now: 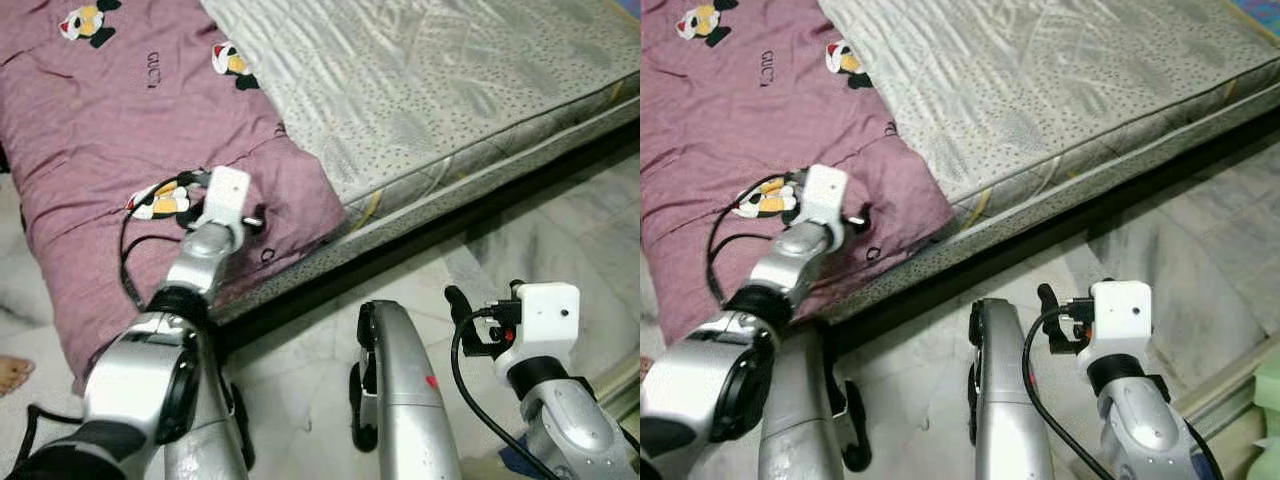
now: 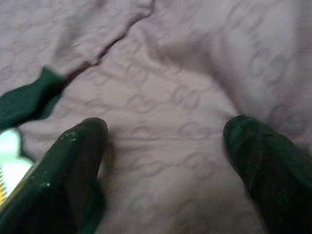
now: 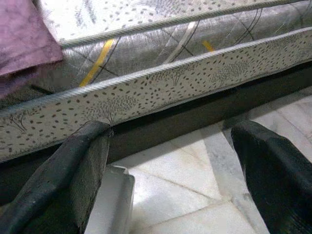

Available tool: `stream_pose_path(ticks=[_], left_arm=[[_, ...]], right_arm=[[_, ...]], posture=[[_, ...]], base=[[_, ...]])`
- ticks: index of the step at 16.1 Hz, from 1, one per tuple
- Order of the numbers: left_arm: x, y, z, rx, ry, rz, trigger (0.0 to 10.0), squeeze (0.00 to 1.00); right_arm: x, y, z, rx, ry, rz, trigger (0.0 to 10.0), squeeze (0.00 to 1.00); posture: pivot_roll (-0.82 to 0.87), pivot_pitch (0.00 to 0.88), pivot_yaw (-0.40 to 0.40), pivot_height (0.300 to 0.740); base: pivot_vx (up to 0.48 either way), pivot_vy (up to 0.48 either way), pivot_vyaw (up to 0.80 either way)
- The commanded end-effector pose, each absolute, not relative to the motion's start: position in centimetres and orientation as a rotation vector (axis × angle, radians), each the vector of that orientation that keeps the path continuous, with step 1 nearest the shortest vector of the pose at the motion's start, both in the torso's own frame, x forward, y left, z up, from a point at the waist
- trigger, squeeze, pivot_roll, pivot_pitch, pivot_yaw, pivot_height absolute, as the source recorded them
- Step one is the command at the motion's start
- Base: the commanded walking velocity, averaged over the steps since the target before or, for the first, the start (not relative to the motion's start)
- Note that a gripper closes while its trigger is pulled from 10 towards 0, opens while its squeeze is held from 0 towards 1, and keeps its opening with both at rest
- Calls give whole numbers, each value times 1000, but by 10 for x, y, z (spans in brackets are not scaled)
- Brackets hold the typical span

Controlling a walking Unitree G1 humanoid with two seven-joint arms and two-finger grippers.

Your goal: Clean up the room

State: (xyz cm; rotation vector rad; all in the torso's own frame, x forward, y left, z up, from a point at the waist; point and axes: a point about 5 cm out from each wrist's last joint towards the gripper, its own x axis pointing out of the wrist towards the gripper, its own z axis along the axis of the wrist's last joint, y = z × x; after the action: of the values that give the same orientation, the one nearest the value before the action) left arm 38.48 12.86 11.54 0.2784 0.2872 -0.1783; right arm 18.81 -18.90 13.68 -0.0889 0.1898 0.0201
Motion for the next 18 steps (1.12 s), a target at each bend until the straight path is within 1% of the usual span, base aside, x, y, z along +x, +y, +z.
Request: stream_pose_path(ticks=[1,3,4,6,8,9,11,12,13,15,17,18], left_arm=[[378,101,104,324,329,-314,10000,0],[372,83,97,375,328,-422,10000,0],[362,70,84,438,348,-544,10000,0],[349,63,69,510,375,-658,10000,0],[342,64,60,581,374,-715,10000,0],[343,69,62,605,331,-695,10000,0],[349,75,70,592,276,-646,10000,0],[354,84,80,572,218,-582,10000,0],[359,98,92,539,137,-512,10000,0],[363,121,110,509,35,-403,10000,0],[360,141,135,467,-109,-271,10000,0],[353,149,145,430,-166,-229,10000,0]], right_arm=[[186,-189,139,-86,190,17,10000,0],[189,-188,139,-83,190,19,10000,0],[193,-188,139,-81,186,22,10000,0],[198,-187,138,-79,183,24,10000,0],[205,-185,138,-71,167,33,10000,0],[214,-181,139,-52,144,47,10000,0],[225,-177,140,-50,126,61,10000,0],[236,-174,141,-36,109,68,10000,0],[251,-169,144,-20,78,74,10000,0],[267,-162,147,-5,40,88,10000,0],[280,-155,148,11,15,98,10000,0],[285,-152,146,20,10,99,10000,0]], posture=[[-297,302,4,526],[-292,292,3,526],[-288,284,3,526],[-283,276,3,526],[-266,257,8,526],[-253,245,11,526],[-234,230,14,526],[-214,217,16,526],[-182,196,18,526],[-150,176,21,526],[-97,145,27,526],[-73,129,26,526]], base=[[0,0,0],[0,0,0],[0,0,0],[0,0,0],[0,0,0],[0,0,0],[0,0,0],[0,0,0],[0,0,0],[0,0,0],[0,0,0],[0,0,0]])
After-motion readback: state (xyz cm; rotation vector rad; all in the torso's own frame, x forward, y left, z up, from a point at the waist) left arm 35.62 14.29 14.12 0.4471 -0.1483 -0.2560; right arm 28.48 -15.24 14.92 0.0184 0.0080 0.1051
